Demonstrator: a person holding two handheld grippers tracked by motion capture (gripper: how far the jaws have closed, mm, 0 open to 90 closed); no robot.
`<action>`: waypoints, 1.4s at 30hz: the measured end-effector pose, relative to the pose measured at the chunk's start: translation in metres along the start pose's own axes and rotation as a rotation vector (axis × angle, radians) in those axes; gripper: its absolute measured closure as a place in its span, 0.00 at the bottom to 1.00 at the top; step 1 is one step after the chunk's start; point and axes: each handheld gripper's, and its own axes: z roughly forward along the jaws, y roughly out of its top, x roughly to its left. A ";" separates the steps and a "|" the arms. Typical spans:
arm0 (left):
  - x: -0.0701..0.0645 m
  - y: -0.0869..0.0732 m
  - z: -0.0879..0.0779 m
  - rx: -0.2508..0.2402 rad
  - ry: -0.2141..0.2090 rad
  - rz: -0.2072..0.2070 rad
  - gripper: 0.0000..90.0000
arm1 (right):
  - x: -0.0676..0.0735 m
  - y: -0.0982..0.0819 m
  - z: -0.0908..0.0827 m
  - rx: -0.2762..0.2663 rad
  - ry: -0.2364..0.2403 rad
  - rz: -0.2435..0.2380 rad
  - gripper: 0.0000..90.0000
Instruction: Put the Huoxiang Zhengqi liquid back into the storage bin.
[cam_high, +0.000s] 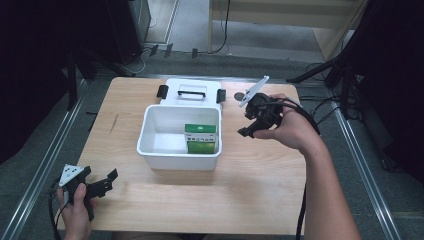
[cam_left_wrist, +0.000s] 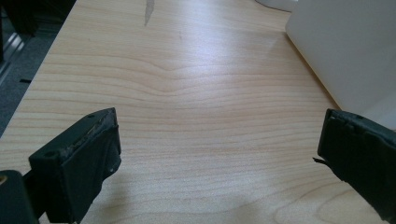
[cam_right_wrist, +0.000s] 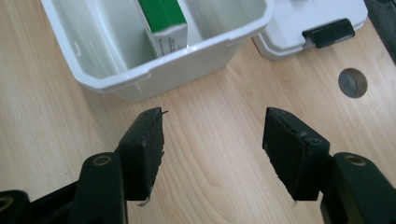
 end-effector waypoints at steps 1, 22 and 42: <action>0.000 0.000 0.000 0.000 0.000 0.000 0.00 | -0.001 -0.004 0.001 -0.004 0.000 0.005 0.44; 0.000 0.000 0.000 0.000 0.000 0.001 0.00 | -0.005 -0.090 0.029 -0.127 -0.007 0.187 0.44; 0.000 0.000 0.000 -0.001 0.002 0.003 0.00 | -0.001 -0.171 0.046 -0.426 -0.133 0.402 0.36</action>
